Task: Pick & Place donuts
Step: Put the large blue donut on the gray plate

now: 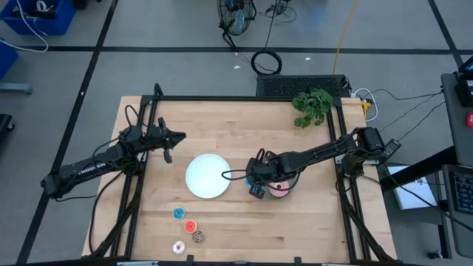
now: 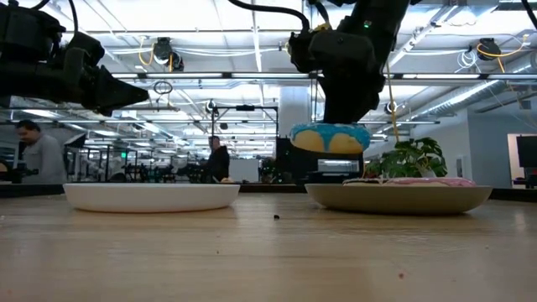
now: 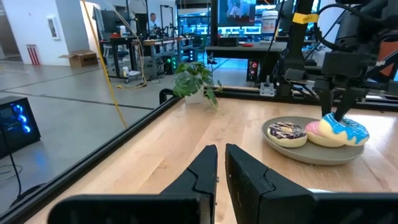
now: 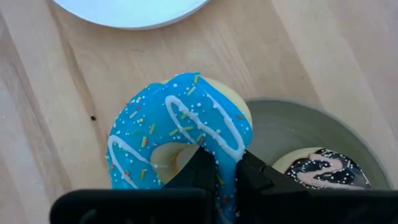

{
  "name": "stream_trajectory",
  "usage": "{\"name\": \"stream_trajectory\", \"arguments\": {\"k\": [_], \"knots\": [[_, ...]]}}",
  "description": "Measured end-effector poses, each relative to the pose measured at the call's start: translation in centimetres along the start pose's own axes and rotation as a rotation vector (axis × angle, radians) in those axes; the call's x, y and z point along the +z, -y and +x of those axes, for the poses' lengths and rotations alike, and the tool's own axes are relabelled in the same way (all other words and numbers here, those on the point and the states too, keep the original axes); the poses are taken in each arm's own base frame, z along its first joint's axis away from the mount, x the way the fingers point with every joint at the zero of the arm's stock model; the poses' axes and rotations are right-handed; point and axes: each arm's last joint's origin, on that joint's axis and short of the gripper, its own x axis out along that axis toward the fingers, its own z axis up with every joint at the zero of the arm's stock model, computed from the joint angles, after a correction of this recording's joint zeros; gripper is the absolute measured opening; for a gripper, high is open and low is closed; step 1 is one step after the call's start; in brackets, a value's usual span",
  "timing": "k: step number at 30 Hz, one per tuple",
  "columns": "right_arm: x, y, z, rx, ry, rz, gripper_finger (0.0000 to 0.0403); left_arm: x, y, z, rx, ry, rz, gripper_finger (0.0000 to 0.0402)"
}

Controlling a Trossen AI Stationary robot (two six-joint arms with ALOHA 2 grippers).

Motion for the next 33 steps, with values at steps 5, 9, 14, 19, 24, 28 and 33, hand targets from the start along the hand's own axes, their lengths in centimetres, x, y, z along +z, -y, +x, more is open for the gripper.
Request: {"name": "stream_trajectory", "arguments": {"k": [5,9,14,19,24,28,33], "knots": [[0.0,0.0,0.0,-0.001,0.0,-0.011,0.0013,0.01,0.0,0.0,0.001,0.001,0.002,0.0037],[-0.03,0.02,0.0,-0.003,-0.003,-0.007,0.0013,0.0,0.0,0.0,0.0,0.0,-0.014,0.0037],[-0.33,-0.04,-0.05,-0.01,-0.023,-0.044,0.0013,0.04,0.0,0.0,0.001,0.004,-0.028,0.0037],[-0.31,-0.06,-0.06,-0.007,-0.022,-0.104,0.0013,0.15,0.0,0.0,0.0,0.014,-0.049,0.0037],[-0.26,-0.02,-0.04,-0.007,-0.02,-0.152,0.0013,0.41,-0.01,-0.01,0.002,0.041,-0.042,0.0037],[0.0,-0.24,-0.05,0.011,0.011,-0.197,0.0013,0.74,-0.01,-0.03,0.003,0.074,-0.033,0.0037],[0.09,-0.78,0.05,0.039,0.062,-0.222,0.0013,0.84,-0.03,-0.03,0.009,0.084,-0.007,0.0037]]}}
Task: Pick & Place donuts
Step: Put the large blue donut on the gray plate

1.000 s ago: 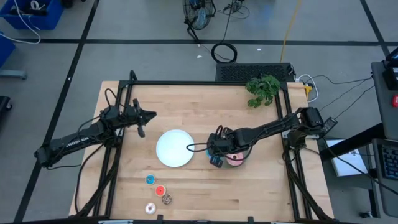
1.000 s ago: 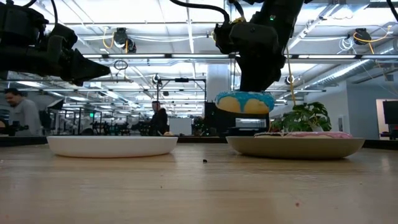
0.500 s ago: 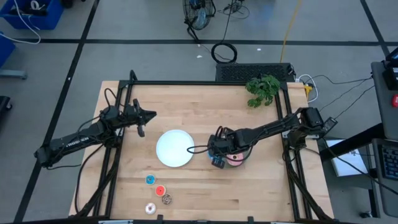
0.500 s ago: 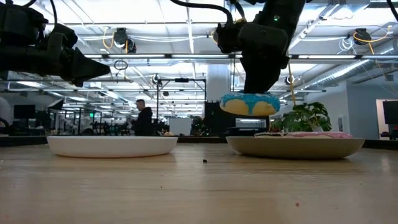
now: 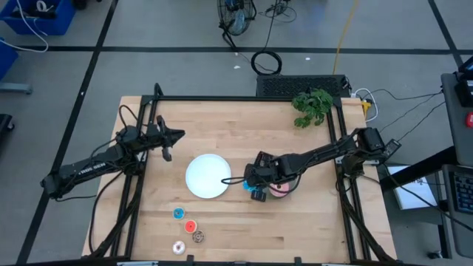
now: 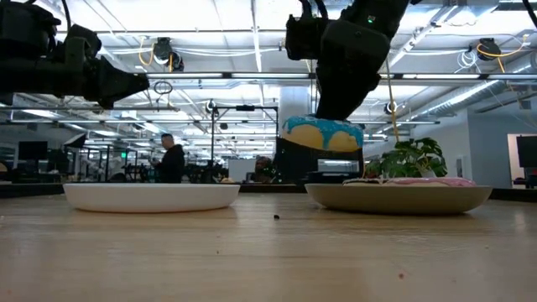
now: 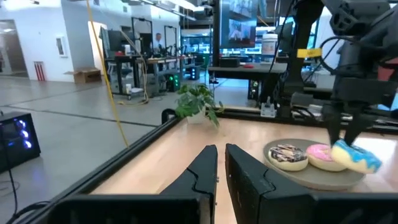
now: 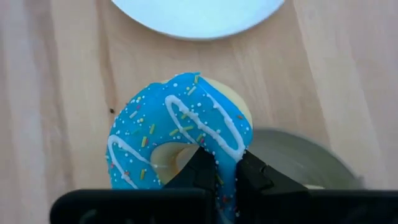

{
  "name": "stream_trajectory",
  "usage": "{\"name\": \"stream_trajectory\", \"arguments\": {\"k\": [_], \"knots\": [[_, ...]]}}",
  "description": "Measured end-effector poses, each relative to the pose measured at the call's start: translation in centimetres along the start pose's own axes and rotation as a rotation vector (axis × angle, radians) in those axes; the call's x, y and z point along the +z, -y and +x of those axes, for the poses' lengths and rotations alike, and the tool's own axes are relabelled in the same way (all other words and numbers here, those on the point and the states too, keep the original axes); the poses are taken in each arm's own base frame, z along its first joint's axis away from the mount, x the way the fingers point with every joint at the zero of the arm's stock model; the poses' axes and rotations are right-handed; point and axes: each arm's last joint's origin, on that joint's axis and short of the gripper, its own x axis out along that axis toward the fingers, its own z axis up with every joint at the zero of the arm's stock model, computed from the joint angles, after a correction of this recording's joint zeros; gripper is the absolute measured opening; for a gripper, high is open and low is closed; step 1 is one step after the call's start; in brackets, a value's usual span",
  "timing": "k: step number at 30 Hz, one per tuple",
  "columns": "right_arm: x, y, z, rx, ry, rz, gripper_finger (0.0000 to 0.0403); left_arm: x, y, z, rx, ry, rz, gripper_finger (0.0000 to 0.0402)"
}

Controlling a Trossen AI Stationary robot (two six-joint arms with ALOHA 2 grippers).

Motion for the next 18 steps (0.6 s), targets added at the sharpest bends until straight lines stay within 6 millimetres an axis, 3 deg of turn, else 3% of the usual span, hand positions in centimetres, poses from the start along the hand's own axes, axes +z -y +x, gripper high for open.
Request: {"name": "stream_trajectory", "arguments": {"k": [9,18], "knots": [[-1.3,1.1,1.9,-0.001,0.02,0.052,0.0013,0.0,0.0,0.0,0.0,0.004,-0.021,0.0037],[-2.2,3.1,2.8,0.021,-0.087,0.105,0.0013,-0.1,0.0,0.0,0.0,-0.011,-0.073,0.0037]]}}
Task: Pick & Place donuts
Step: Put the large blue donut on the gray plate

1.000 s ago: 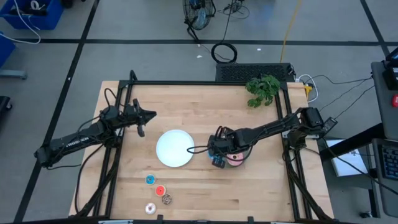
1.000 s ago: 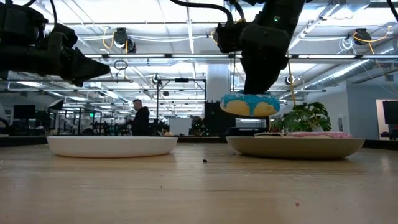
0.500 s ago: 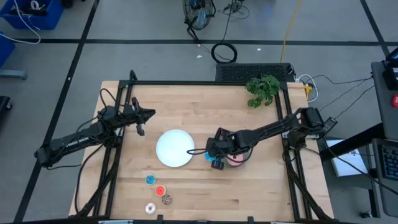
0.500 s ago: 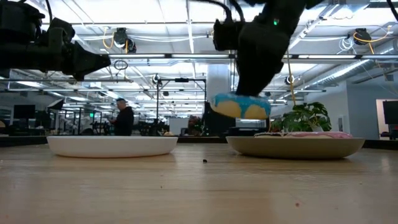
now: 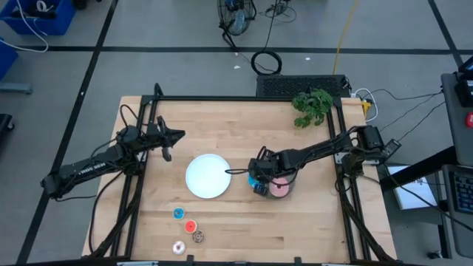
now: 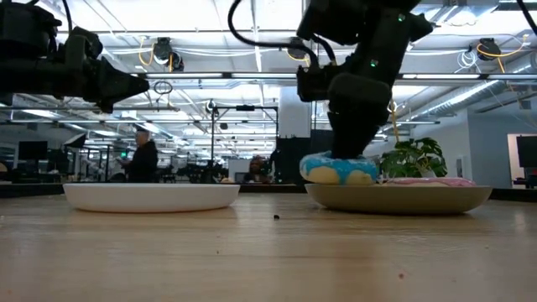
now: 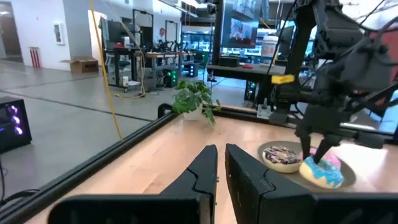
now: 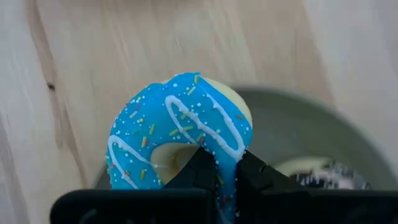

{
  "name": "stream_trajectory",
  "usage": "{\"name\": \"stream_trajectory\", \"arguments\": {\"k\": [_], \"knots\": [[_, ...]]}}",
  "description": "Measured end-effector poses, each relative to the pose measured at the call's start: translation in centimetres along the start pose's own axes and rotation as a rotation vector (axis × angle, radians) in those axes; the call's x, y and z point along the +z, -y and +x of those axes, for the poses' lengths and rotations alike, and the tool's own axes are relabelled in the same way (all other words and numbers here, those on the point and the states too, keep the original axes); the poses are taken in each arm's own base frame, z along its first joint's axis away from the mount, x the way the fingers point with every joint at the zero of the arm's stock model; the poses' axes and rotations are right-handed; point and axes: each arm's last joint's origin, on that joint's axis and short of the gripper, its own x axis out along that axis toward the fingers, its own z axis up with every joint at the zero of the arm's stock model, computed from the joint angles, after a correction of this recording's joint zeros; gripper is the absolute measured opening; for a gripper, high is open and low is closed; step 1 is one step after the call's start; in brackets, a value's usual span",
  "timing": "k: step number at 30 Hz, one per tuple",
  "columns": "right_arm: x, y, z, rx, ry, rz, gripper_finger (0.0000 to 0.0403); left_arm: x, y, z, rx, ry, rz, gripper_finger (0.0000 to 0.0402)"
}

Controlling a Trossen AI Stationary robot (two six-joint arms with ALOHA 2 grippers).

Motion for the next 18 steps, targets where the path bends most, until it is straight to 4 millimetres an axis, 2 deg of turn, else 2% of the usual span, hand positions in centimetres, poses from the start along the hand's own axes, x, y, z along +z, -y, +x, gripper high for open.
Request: {"name": "stream_trajectory", "arguments": {"k": [7,18], "knots": [[-0.04,0.61,0.1,0.097,-0.073,0.029,0.0013,0.01,0.02,0.0,-0.008,0.001,-0.002,0.0037],[0.06,0.94,0.42,0.101,-0.046,0.043,0.0013,0.01,0.03,0.0,-0.01,0.001,-0.005,0.0037]]}}
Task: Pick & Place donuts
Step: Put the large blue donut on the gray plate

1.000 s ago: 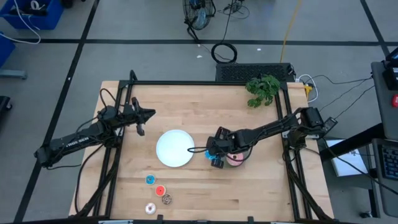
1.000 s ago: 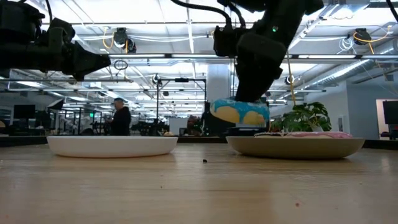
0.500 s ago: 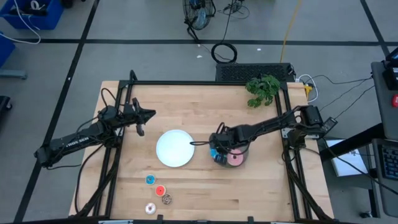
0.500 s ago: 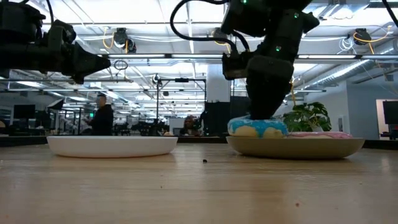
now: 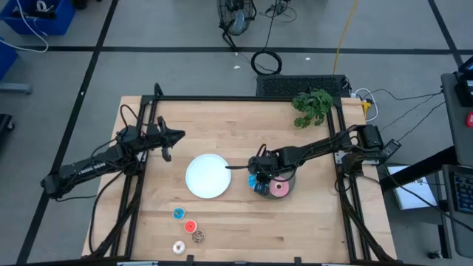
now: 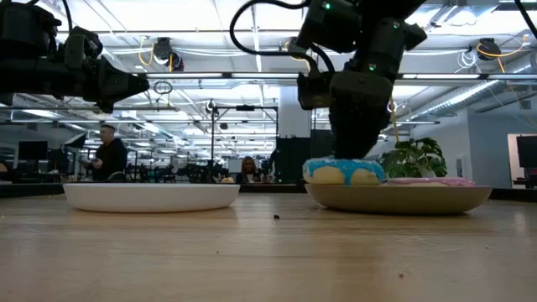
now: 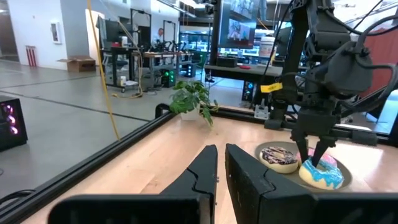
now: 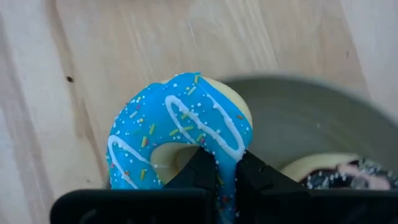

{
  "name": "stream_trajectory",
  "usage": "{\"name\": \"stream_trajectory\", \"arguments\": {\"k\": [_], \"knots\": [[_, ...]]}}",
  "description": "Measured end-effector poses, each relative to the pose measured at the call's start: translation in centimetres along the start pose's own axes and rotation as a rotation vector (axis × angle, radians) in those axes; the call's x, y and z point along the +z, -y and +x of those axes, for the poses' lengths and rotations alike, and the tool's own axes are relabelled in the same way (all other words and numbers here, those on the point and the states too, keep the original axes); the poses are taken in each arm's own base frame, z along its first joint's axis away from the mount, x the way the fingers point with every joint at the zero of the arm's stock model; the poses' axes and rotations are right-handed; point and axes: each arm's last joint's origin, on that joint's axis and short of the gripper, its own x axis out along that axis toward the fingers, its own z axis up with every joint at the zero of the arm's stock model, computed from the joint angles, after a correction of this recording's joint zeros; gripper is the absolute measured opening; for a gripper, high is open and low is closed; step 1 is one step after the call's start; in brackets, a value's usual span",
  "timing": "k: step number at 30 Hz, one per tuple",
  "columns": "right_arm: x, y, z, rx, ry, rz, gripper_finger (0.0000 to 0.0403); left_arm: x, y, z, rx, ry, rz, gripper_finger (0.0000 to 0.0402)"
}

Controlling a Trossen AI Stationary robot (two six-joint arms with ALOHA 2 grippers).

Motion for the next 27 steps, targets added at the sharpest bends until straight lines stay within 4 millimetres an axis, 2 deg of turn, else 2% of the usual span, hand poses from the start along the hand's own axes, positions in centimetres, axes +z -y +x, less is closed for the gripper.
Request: {"name": "stream_trajectory", "arguments": {"k": [6,11,22,27], "knots": [[-1.2,0.6,1.0,-0.009,-0.018,0.043,0.0013,0.0,0.0,0.0,-0.002,0.0,-0.002,0.0037],[-1.2,0.6,1.1,-0.007,-0.008,0.038,0.003,0.0,0.0,0.0,-0.001,0.002,-0.001,0.0037],[-1.1,0.6,1.0,-0.006,0.003,0.037,0.0134,0.0,0.0,0.0,-0.001,0.004,-0.002,0.0037],[-0.9,0.7,-0.3,0.009,0.035,0.043,0.0177,0.0,0.0,0.0,-0.001,0.001,0.001,0.0037]]}}
